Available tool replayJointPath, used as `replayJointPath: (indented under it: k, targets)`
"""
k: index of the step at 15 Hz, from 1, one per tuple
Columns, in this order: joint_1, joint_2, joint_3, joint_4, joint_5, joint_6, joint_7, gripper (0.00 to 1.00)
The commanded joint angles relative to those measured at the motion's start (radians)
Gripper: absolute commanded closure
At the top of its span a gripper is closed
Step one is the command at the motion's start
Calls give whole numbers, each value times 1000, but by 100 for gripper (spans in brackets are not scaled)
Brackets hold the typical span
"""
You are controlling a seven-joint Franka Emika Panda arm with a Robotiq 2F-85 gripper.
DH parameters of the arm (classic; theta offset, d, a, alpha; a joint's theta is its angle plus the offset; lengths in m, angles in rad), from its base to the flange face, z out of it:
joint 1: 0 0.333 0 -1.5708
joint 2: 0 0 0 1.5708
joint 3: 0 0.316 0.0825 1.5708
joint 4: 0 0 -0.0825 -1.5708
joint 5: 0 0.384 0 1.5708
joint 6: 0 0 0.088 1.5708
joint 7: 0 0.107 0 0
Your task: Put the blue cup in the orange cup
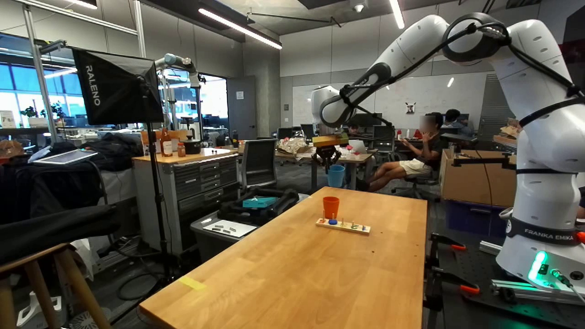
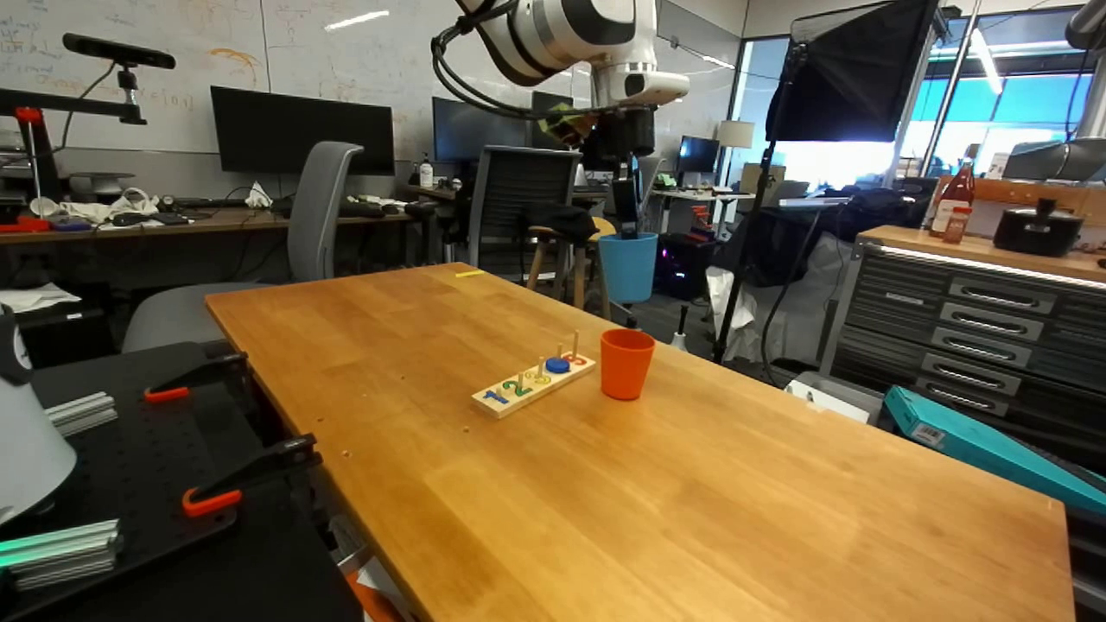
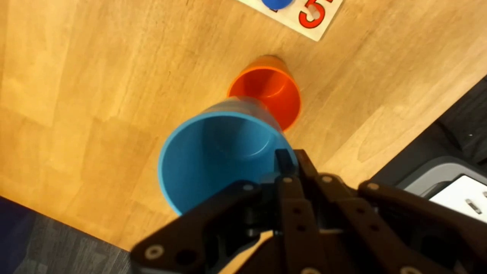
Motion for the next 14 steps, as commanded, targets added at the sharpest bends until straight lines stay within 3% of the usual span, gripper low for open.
replayJointPath:
  k: [1,14]
  targets:
    - [-25,10,-5,-28,-31,73,16,99]
    - [-19,85,6,-54,-5,206,12,99]
